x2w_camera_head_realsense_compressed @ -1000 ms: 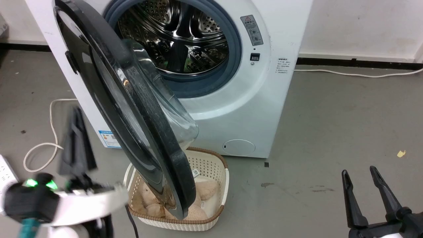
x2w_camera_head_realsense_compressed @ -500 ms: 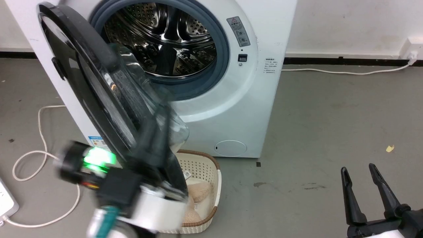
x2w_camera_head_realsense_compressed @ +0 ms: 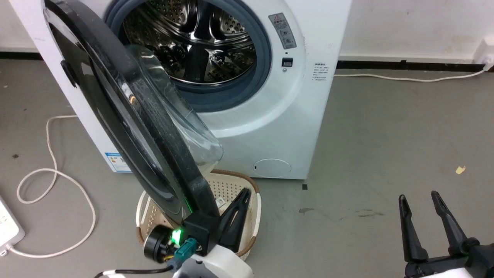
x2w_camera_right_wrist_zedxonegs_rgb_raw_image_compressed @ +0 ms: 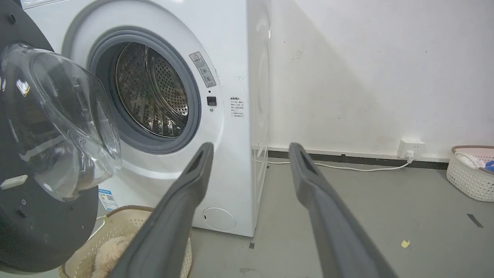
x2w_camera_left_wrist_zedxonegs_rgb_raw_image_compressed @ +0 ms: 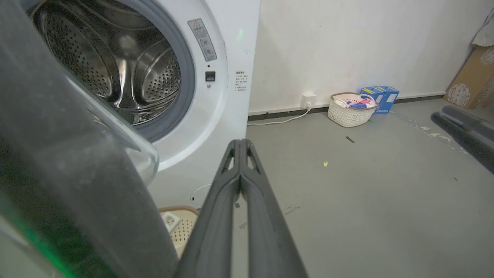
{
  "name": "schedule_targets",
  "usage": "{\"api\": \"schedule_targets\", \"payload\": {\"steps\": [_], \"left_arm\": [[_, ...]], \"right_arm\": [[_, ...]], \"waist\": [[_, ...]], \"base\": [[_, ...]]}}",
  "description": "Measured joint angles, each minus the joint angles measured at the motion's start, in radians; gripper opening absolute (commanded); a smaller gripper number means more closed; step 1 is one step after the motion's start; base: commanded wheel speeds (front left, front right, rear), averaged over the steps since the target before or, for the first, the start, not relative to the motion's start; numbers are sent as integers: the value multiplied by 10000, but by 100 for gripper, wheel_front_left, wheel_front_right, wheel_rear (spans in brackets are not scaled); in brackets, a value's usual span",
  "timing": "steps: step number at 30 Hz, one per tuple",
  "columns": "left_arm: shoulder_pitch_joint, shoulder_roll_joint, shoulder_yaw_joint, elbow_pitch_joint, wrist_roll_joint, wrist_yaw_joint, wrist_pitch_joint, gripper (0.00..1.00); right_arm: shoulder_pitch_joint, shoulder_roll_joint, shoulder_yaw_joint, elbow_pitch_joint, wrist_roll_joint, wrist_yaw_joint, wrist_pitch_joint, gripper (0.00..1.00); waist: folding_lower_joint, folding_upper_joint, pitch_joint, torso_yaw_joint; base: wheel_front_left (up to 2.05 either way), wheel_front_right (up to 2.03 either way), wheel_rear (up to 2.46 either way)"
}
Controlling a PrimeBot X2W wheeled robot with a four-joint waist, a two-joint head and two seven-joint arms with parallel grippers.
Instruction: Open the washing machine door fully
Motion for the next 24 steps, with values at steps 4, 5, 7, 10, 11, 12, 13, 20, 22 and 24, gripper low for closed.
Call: {"api": "schedule_targets", "payload": {"steps": [4,5,7,10,11,12,13,20,22,24], "left_arm": [[2,6,104,892,-155,255,-111,0],[1,8,136,1051,-104,334,-163,0],[-2,2,255,1243,-104,502,-291,0],[-4,-21,293,1404,-188,629,-453,0],[-4,-33,291,1444,-217,652,-495,0],[-4,-33,295,1478,-263,663,-523,0],[-2,-36,291,1505,-272,663,-525,0],[292,140,313,1371,-351,677,-506,0],[437,244,339,1271,-359,683,-464,0],[548,295,405,1150,-405,767,-370,0]], "right_arm": [[-8,2,75,19,0,0,0,100],[-9,2,86,19,0,0,2,100],[-9,2,90,23,-2,0,0,100],[-7,2,69,29,0,0,2,100],[-7,2,61,33,2,0,2,100],[-5,2,61,40,13,0,2,100],[-2,2,65,46,17,0,2,100],[57,4,84,105,109,0,2,100],[87,6,100,121,151,0,0,100],[145,6,115,148,161,0,0,100]], "waist": [[0,0,86,39],[0,0,103,52],[0,0,124,90],[0,0,122,200],[0,0,113,250],[0,0,98,308],[0,0,77,371],[-1,0,-128,1072],[0,0,-186,1359],[0,0,-245,1677]], "base": [[0,0,0],[0,0,0],[0,0,0],[0,0,0],[0,0,0],[0,0,0],[0,0,0],[0,0,0],[0,0,0],[0,0,0]]}}
